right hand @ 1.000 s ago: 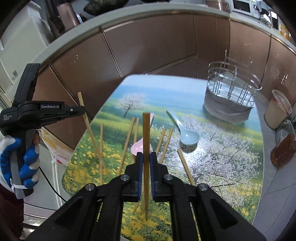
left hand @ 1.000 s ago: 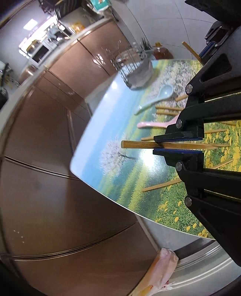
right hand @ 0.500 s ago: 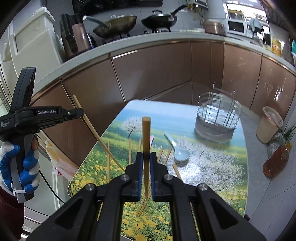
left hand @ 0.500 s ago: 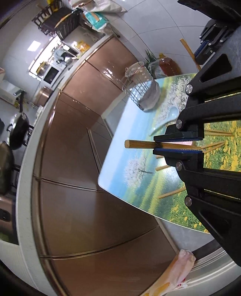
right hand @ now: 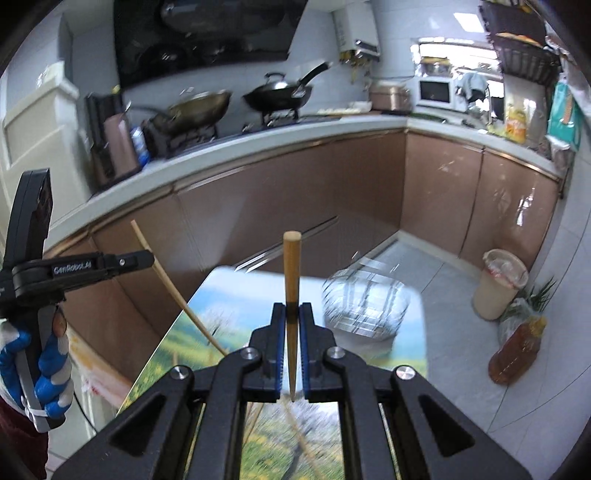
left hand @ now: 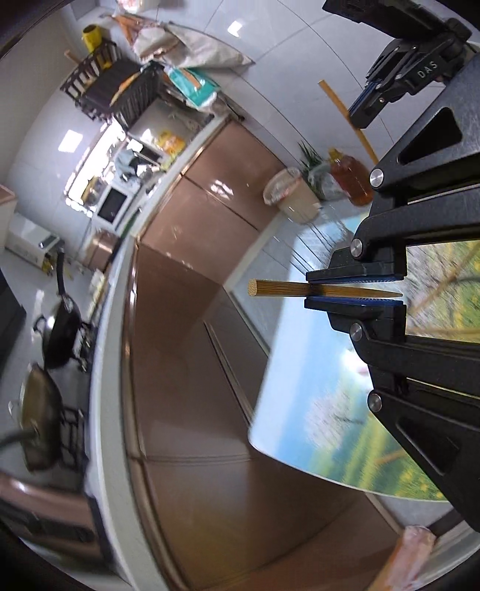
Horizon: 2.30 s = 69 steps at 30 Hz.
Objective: Organize utensils
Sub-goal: 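Lift both held chopsticks and carry them above the wire utensil holder, then open the left gripper over the holder while the right gripper releases its chopstick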
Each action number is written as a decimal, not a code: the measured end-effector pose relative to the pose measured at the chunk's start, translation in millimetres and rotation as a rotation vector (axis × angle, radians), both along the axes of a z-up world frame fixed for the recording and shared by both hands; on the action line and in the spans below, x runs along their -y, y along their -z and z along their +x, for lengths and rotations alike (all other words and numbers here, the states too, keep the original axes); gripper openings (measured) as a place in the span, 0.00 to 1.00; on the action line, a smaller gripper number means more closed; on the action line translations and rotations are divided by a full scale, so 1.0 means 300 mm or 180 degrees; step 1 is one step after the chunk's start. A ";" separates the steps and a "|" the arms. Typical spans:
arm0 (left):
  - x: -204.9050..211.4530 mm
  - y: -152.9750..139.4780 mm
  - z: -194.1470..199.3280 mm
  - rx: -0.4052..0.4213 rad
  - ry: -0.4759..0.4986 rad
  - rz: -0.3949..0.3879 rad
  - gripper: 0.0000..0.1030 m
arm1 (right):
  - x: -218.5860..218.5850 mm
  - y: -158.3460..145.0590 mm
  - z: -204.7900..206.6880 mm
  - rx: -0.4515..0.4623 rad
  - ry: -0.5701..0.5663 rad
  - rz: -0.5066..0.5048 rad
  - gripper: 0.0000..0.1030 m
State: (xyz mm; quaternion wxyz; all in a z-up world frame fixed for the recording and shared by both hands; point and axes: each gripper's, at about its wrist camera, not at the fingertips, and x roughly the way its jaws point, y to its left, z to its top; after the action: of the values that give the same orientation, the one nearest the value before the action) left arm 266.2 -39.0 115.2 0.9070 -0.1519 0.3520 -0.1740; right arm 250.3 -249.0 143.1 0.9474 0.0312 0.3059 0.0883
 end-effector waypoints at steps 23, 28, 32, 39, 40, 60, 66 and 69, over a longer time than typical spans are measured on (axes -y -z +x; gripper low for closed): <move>0.473 0.164 0.456 0.0315 0.0381 0.0360 0.05 | 0.334 0.161 0.497 -0.0068 0.0490 0.0009 0.06; 0.495 0.290 0.505 0.0148 0.0364 0.0408 0.05 | 0.333 0.283 0.535 -0.0192 0.0476 -0.0066 0.06; 0.488 0.359 0.508 0.0075 0.0347 0.0431 0.06 | 0.318 0.347 0.543 -0.0208 0.0425 -0.0123 0.06; 0.467 0.377 0.483 0.0084 0.0362 0.0495 0.06 | 0.329 0.408 0.547 -0.0293 0.0436 -0.0044 0.06; 0.466 0.376 0.484 0.0078 0.0357 0.0501 0.06 | 0.330 0.407 0.549 -0.0297 0.0437 -0.0026 0.06; 0.338 0.341 0.348 0.0055 0.0139 0.0528 0.33 | 0.361 0.394 0.386 -0.0288 0.0591 0.0080 0.10; 0.182 0.283 0.248 0.0075 -0.0005 0.0626 0.33 | 0.316 0.342 0.276 -0.0198 0.0503 0.0130 0.10; 0.078 0.251 0.191 0.0074 -0.0134 0.0688 0.33 | 0.273 0.309 0.227 -0.0148 0.0399 0.0145 0.10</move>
State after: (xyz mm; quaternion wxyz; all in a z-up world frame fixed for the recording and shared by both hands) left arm 323.5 -62.4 40.0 0.9256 -0.0584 0.3550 -0.1176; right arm 318.5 -331.1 50.5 0.9428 0.0740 0.3232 0.0349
